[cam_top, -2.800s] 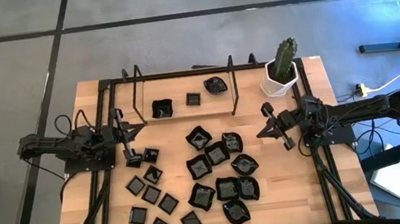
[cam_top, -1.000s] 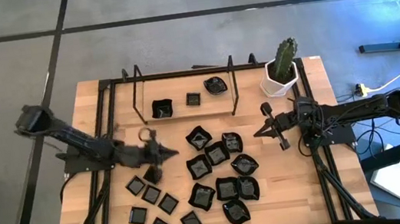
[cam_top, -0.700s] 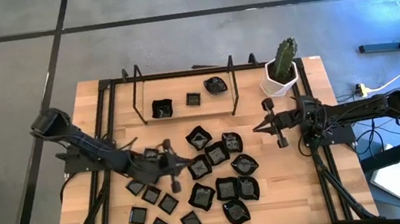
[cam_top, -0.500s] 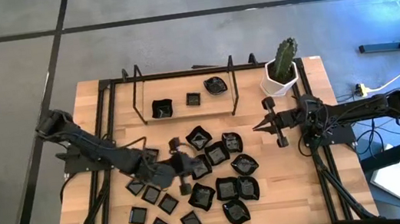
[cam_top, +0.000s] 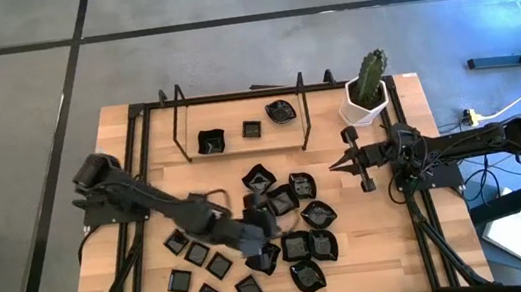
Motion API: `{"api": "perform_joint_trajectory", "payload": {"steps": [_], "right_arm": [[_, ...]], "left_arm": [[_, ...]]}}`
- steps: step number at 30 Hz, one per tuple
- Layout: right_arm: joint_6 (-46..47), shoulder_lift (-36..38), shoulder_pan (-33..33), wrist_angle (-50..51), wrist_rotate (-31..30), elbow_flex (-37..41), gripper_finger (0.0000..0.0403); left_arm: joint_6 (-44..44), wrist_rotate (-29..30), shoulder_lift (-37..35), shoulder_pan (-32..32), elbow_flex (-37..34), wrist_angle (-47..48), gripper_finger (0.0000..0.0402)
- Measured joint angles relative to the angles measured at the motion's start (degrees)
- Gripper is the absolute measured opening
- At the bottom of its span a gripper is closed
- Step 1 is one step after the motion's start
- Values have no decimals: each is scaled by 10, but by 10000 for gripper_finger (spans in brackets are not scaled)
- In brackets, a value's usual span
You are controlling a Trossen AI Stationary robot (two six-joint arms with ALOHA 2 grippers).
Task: Pick & Place Mini shaped plates
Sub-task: Stack the distorted square plate on top of the distorted square plate on the shelf
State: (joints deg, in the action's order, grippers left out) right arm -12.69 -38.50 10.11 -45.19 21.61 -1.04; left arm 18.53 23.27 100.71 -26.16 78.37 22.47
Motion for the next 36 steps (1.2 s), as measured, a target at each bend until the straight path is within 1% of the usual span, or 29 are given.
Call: {"api": "perform_joint_trajectory", "payload": {"steps": [1,3,5,9,12,16,20,25,29,32,36], "right_arm": [[1,0,0,0,0,0,21],[6,0,0,0,0,0,21],[12,0,0,0,0,0,21],[31,0,0,1,0,0,21],[32,0,0,4,0,0,21],[32,0,0,5,0,0,21],[32,0,0,5,0,0,21],[32,0,0,5,0,0,21],[32,0,0,5,0,0,21],[32,0,0,5,0,0,21],[32,0,0,5,0,0,21]], "left_arm": [[12,-21,16,2,14,16,6],[18,-42,40,5,40,25,6],[17,-63,59,6,68,22,6],[2,-109,96,11,110,64,14],[13,-132,110,11,133,97,33],[23,-155,124,-6,133,161,72],[35,-152,127,-32,134,193,120],[70,-118,127,-63,133,223,164],[73,-95,132,-84,131,236,182],[72,-94,147,-94,129,259,190],[43,-93,163,-98,129,252,195]]}}
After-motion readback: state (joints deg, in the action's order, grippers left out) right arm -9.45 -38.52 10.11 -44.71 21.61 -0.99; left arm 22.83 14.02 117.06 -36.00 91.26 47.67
